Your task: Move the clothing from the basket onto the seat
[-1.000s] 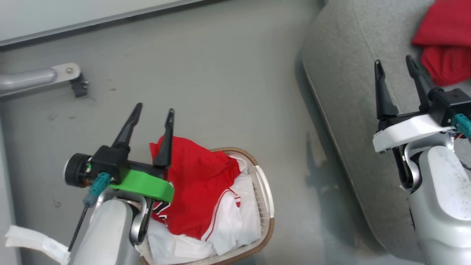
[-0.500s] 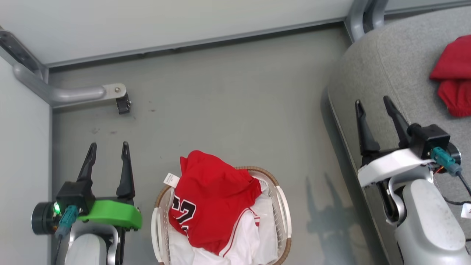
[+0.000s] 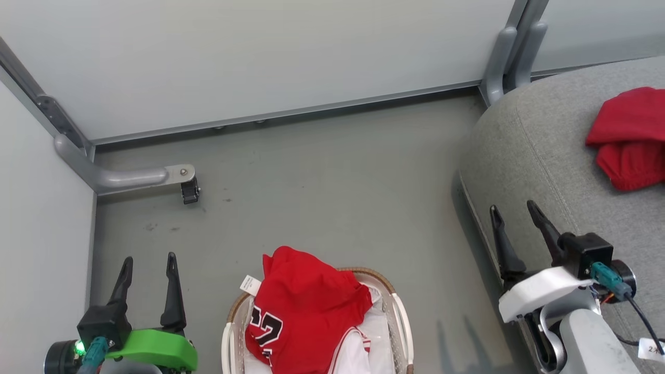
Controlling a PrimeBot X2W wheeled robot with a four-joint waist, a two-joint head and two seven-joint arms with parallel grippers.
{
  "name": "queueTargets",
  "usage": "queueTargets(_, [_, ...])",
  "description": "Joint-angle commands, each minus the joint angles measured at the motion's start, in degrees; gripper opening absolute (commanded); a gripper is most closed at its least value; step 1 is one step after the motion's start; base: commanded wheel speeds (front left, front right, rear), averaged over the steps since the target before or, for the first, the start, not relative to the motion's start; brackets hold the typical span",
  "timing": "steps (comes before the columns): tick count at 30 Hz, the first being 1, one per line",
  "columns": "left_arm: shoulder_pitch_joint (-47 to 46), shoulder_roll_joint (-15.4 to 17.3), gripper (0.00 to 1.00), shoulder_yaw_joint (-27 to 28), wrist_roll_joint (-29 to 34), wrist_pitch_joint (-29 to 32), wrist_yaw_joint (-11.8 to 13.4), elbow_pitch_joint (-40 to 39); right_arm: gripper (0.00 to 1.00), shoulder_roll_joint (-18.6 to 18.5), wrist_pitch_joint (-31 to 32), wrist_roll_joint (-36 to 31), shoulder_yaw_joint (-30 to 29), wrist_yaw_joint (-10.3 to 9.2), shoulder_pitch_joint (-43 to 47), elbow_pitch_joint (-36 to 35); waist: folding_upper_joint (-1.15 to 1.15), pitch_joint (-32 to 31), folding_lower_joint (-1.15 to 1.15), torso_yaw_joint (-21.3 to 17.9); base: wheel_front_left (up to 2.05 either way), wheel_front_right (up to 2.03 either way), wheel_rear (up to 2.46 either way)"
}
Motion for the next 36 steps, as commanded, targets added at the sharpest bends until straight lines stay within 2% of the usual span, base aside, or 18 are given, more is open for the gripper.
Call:
queueTargets(1, [1.33,-0.02,1.00,-0.21,-0.65,-0.05,-0.16,0.01,1.00,0.14,-0.10,-0.31,-0.16,-0.07,1.43,0.27,0.00,-1.74,0.00,-0.18,0.00,0.00,0.00])
queueTargets(10, [4.82,-0.01,1.00,-1.41,-2.12,-0.05,0.72,0.28,1.00,0.59,-0.10,-0.47,-0.18,-0.06,5.32,1.11,0.00,-4.06,0.00,0.23,0.00,0.00,0.00])
queueTargets(17, [4.38,-0.01,1.00,-2.63,-2.77,-0.05,0.73,0.71,1.00,0.71,-0.10,-0.75,0.48,-0.06,3.91,0.63,0.00,-2.66,0.00,-0.10,0.00,0.00,0.00])
queueTargets(26, [-0.88,0.04,1.00,-6.64,-3.06,-0.04,0.25,3.24,1.00,0.74,-0.10,-0.71,2.26,-0.07,-0.20,-1.08,0.00,5.04,0.00,-2.27,0.00,0.00,0.00])
queueTargets(36, [-9.69,0.07,1.00,-11.46,-2.02,-0.04,-0.20,11.09,1.00,0.97,-0.10,-0.67,4.76,-0.06,-5.74,-2.43,0.00,16.08,0.00,-5.40,0.00,0.00,0.00])
